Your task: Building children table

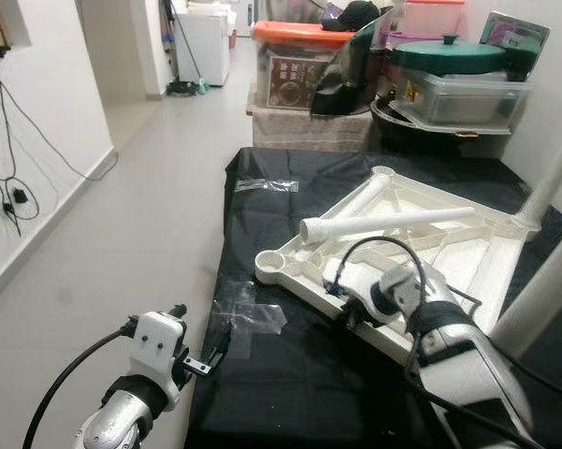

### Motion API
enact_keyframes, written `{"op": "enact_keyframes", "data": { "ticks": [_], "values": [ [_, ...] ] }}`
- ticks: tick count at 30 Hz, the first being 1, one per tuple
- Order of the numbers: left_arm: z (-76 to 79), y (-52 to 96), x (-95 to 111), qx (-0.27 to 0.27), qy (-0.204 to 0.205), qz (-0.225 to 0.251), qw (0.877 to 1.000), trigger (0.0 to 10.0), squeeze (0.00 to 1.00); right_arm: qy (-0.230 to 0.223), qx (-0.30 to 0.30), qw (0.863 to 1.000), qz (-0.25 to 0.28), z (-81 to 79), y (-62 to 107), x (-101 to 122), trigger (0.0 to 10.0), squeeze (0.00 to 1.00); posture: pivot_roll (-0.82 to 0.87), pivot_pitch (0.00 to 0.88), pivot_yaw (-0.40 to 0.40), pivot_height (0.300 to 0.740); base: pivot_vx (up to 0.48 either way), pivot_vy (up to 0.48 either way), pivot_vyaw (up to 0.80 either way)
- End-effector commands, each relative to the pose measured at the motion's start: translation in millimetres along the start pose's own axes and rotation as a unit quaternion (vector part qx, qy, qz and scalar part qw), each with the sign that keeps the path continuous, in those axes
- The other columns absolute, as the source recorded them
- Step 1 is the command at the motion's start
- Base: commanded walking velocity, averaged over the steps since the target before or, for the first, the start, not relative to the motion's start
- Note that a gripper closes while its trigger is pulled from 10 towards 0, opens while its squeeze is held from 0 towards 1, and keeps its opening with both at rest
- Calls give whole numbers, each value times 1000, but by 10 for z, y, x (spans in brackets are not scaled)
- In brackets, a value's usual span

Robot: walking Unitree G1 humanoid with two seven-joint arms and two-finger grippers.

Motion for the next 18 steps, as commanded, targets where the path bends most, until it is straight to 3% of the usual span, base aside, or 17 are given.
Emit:
{"op": "enact_keyframes", "data": {
  "ticks": [1,4,7,11,18],
  "values": [
    [1,2,-7,-2,-3,-3,1000,10000,0,83,116,987,-72,-339,-280,-142,0,0,61,0,-67,740,0,0,0],
    [-3,-1,-8,-2,-3,-3,1000,10000,0,124,128,980,-86,-362,-229,-188,0,0,60,0,-65,740,0,0,0],
    [-3,-1,-8,-2,-3,-3,1000,10000,0,124,128,980,-86,-362,-229,-188,0,0,60,0,-65,740,0,0,0],
    [-4,-6,-4,-2,-4,-2,1000,10000,0,174,141,967,-118,-375,-136,-300,0,0,59,0,-69,740,0,0,0],
    [-4,-10,-2,-1,-3,-2,1000,10000,0,216,165,954,-123,-423,-64,-409,0,0,57,0,-70,740,0,0,0]
  ]
}}
Point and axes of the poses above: a point about 5 cm out from each wrist's last joint towards the gripper, its own y axis pointing back from the gripper into the wrist, its own x axis along the axis of the wrist's last joint, z = x × y, the point moved 2 cm from there along -y, pointing out of the wrist towards the gripper, and after that the axes turned 6 degrees about -y, right-handed, at the moved point
